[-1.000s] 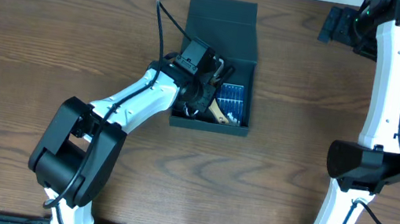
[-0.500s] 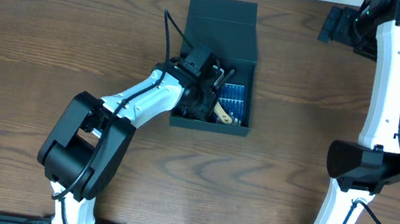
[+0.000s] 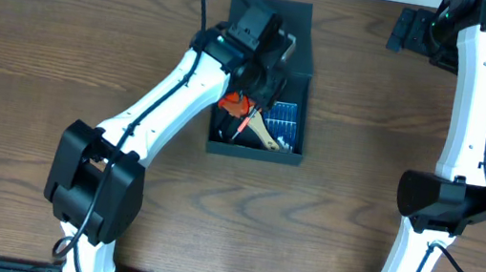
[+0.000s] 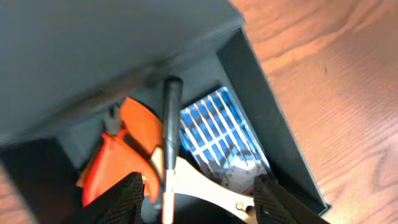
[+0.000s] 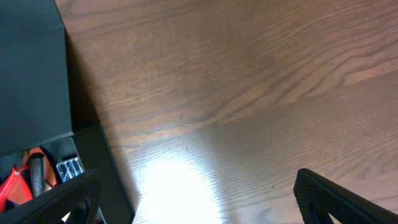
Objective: Pack container
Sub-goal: 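Lower the pliers into the box and open the left gripper, then withdraw the left gripper up and to the left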
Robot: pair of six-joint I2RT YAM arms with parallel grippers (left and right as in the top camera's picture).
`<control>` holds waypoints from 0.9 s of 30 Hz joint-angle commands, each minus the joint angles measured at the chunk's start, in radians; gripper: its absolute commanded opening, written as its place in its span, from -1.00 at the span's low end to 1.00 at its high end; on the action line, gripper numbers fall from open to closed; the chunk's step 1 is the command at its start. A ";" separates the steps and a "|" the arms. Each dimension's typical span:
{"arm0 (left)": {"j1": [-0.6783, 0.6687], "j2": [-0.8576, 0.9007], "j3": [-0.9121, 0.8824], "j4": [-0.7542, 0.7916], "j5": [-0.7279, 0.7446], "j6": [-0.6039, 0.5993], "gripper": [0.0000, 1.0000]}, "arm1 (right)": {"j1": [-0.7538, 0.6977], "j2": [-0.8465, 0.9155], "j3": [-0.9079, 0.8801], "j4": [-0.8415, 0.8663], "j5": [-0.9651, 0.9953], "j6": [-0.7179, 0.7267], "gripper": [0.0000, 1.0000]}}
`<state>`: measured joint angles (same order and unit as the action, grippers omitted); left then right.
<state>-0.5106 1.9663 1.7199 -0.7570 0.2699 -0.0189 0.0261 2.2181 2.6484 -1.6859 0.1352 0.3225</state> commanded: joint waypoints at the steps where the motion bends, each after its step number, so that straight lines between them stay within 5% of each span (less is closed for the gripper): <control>1: 0.050 -0.036 0.054 -0.039 -0.086 -0.033 0.12 | 0.001 -0.004 0.014 -0.001 0.011 0.010 0.98; 13: 0.386 -0.071 0.055 -0.284 -0.195 -0.376 0.34 | 0.000 -0.004 0.014 -0.001 0.011 0.010 0.99; 19: 0.478 -0.071 0.055 -0.344 -0.134 -0.377 1.00 | 0.002 -0.004 0.014 -0.001 0.011 0.010 0.98; 25: 0.501 -0.071 0.055 -0.368 -0.120 -0.376 1.00 | 0.001 -0.004 0.014 -0.001 0.011 0.010 0.98; 27: 0.501 -0.071 0.055 -0.368 -0.120 -0.376 0.67 | 0.001 -0.004 0.014 -0.001 0.011 0.010 0.98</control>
<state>-0.0132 1.9221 1.7603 -1.1194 0.1360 -0.3973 0.0261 2.2181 2.6484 -1.6859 0.1352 0.3225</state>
